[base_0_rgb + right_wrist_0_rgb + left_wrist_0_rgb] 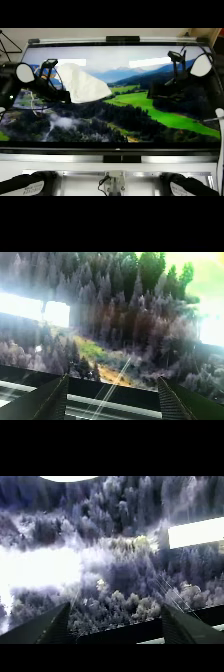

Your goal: Fold the shirts.

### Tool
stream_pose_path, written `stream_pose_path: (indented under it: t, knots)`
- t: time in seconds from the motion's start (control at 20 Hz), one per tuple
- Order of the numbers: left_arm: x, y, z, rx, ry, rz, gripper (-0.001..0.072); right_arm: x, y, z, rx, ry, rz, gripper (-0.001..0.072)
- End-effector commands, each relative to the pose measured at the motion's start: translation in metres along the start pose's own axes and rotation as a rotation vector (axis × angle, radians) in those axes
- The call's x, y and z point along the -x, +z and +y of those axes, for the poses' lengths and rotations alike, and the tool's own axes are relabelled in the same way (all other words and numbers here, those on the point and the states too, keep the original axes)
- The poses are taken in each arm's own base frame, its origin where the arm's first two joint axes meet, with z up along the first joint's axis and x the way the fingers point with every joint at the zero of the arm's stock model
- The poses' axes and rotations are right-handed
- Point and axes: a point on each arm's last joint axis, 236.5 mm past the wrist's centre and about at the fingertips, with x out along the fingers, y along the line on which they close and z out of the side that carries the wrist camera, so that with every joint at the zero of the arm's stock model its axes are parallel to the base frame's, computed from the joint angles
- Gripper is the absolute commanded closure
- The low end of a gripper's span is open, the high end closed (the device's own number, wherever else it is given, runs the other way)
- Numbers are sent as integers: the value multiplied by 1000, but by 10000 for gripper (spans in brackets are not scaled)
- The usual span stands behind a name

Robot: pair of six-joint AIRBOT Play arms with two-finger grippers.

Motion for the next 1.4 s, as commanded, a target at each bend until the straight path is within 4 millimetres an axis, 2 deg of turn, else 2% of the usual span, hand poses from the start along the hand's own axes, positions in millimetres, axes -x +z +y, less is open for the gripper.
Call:
stream_pose_path:
  t: [0.0,0.7,0.8,0.9,1.15,1.25,1.35]
  knots:
    - [0,0,0,0,0,1,-13,0,0,0,1,0,2,39]
    - [0,0,0,1,0,0,-13,0,2,0,1,1,-8,39]
    - [-1,14,-2,15,-9,-54,-13,0,17,3,1,9,-69,39]
    - [-1,40,-3,17,-12,-160,-13,1,28,4,1,16,-120,39]
    - [14,100,-8,38,-46,-420,-13,3,41,6,11,22,-175,39]
    - [7,107,6,32,0,-434,-13,4,47,6,10,24,-201,39]
    - [-9,106,22,37,36,-399,-13,5,51,6,10,25,-216,39]
